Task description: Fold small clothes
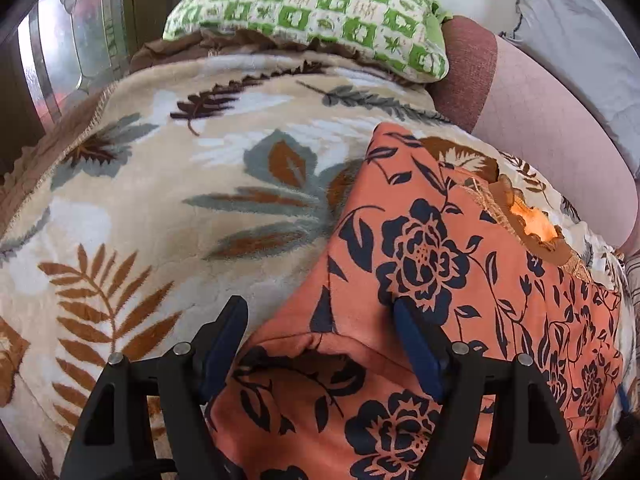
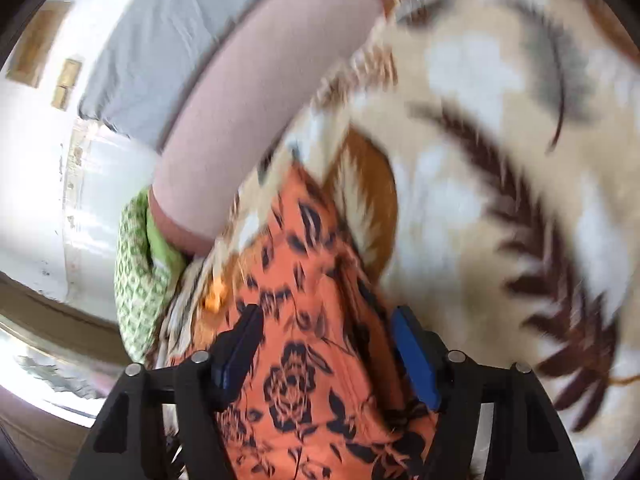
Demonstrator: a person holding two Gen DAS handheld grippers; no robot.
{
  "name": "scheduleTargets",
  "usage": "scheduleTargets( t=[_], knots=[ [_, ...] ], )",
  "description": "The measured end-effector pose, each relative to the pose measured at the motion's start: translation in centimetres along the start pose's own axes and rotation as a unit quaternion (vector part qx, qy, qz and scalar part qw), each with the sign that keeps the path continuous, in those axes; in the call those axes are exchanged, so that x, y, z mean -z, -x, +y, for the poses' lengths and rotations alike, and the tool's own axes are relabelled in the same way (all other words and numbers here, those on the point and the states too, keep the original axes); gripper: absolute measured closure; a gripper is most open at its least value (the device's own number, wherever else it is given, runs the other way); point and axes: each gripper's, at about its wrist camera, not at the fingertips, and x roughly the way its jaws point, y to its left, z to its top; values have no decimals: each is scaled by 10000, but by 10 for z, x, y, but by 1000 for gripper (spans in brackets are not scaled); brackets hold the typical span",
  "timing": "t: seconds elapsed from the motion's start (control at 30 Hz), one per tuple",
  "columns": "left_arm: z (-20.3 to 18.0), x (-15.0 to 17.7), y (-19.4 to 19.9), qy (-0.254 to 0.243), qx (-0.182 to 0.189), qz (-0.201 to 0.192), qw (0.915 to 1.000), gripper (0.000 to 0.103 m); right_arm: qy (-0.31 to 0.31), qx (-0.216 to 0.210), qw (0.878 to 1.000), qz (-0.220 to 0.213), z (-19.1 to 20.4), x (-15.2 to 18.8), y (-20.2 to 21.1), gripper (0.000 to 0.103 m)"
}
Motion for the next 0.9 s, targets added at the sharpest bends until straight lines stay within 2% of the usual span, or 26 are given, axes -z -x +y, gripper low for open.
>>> scheduleTargets(
  t=[0.07, 0.13, 0.2, 0.23, 0.27, 0.33, 0.4, 0.47, 0.53, 0.57, 0.67, 0.8, 0.83, 0.9],
  knots=[
    [-1, 0, 10, -35, -128, -224, 9997, 27, 232, 81, 9985, -480, 11, -5, 12, 32],
    [-3, -1, 23, -62, -166, -550, 9983, 27, 475, -36, 9964, -695, 20, -12, 19, 34],
    [-8, -2, 35, -159, -103, -882, 9959, 27, 724, -201, 9955, -584, 30, -8, 20, 38],
    [-13, -1, 40, -274, -56, -1006, 9945, 27, 844, -233, 9949, -499, 35, -5, 17, 46],
    [-17, 0, 41, -389, 7, -1061, 9936, 27, 966, -264, 9942, -390, 39, -1, 15, 50],
    [-29, 6, 36, -633, 175, -988, 9929, 27, 1037, -398, 9937, -140, 45, 5, 5, 54],
    [-37, 11, 22, -798, 208, -695, 9942, 27, 1122, -357, 9930, -14, 47, 14, -4, 54],
    [-42, 18, -2, -935, 35, -219, 9954, 27, 1226, -199, 9918, 295, 52, 20, -22, 54],
    [-45, 24, -13, -1098, -217, -106, 9937, 27, 1201, 45, 9889, 868, 46, 30, -48, 56],
    [-46, 24, -12, -1110, -222, -145, 9935, 27, 1213, 280, 9857, 1139, 42, 34, -63, 58],
    [-42, 22, -3, -967, -101, -225, 9950, 27, 1469, 389, 9835, 982, 54, 36, -57, 57],
    [-43, 21, 20, -956, 34, -620, 9935, 27, 1734, -31, 9829, 619, 72, 38, -38, 55],
    [-46, 22, 23, -1044, 96, -646, 9924, 26, 1844, -78, 9811, 591, 78, 40, -37, 52],
    [-51, 26, 15, -1220, 45, -438, 9916, 23, 1954, -64, 9784, 669, 83, 50, -41, 50]
  ],
)
